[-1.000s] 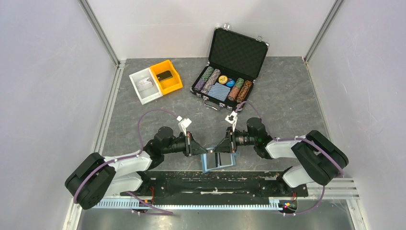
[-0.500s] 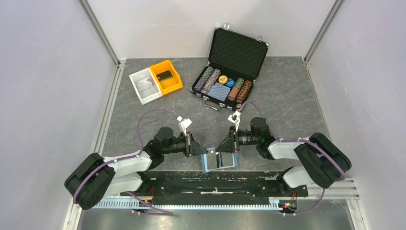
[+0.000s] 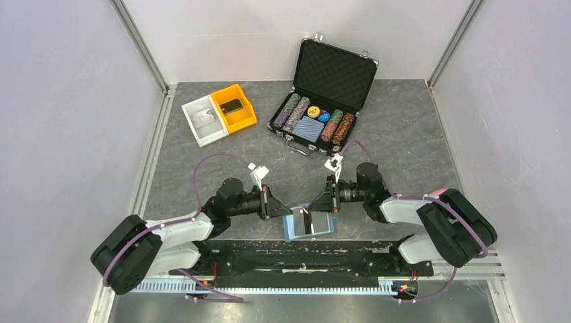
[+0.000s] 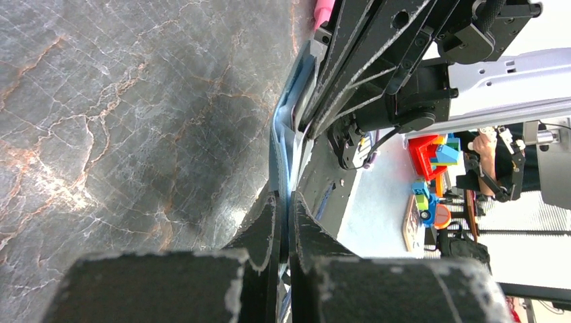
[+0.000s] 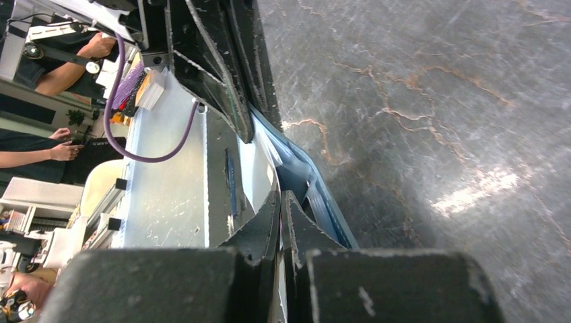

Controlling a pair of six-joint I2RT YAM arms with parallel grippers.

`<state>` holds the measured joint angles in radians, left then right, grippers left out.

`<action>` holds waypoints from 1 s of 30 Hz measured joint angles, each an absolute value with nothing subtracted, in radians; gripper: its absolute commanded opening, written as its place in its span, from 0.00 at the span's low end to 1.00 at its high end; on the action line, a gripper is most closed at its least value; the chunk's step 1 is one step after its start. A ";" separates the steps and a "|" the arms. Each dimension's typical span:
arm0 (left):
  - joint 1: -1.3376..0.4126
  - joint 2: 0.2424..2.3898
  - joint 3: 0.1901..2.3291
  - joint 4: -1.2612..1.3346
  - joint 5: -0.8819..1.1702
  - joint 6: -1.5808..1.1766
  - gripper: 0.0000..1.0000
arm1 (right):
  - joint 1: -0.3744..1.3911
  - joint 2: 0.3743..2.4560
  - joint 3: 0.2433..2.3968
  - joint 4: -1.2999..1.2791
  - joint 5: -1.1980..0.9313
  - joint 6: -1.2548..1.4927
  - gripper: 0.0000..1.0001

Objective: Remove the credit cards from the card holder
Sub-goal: Remove the credit card from the card holder.

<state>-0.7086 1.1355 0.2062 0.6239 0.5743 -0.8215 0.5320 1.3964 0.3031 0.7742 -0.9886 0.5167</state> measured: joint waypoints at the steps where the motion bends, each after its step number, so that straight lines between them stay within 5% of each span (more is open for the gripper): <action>1: -0.708 1.135 0.206 0.624 0.571 -0.822 0.02 | 0.522 1.394 0.303 0.762 -0.991 0.510 0.00; 18: -0.708 1.188 0.268 0.418 0.494 -0.786 0.06 | 0.447 1.271 0.424 0.334 -0.796 0.377 0.00; 24: -0.708 1.304 0.351 0.370 0.469 -0.766 0.30 | 0.430 1.205 0.466 0.176 -0.675 0.338 0.00; 27: -0.706 1.339 0.411 0.315 0.447 -0.751 0.56 | 0.430 1.192 0.496 0.110 -0.645 0.315 0.00; 30: -0.702 1.344 0.467 0.258 0.441 -0.729 0.68 | 0.430 1.188 0.519 0.072 -0.636 0.297 0.00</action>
<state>-0.7025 1.3437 0.4671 0.2581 0.4408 -0.7292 0.4297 1.1877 0.5186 0.0719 -0.6365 0.2970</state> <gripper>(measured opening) 0.583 0.005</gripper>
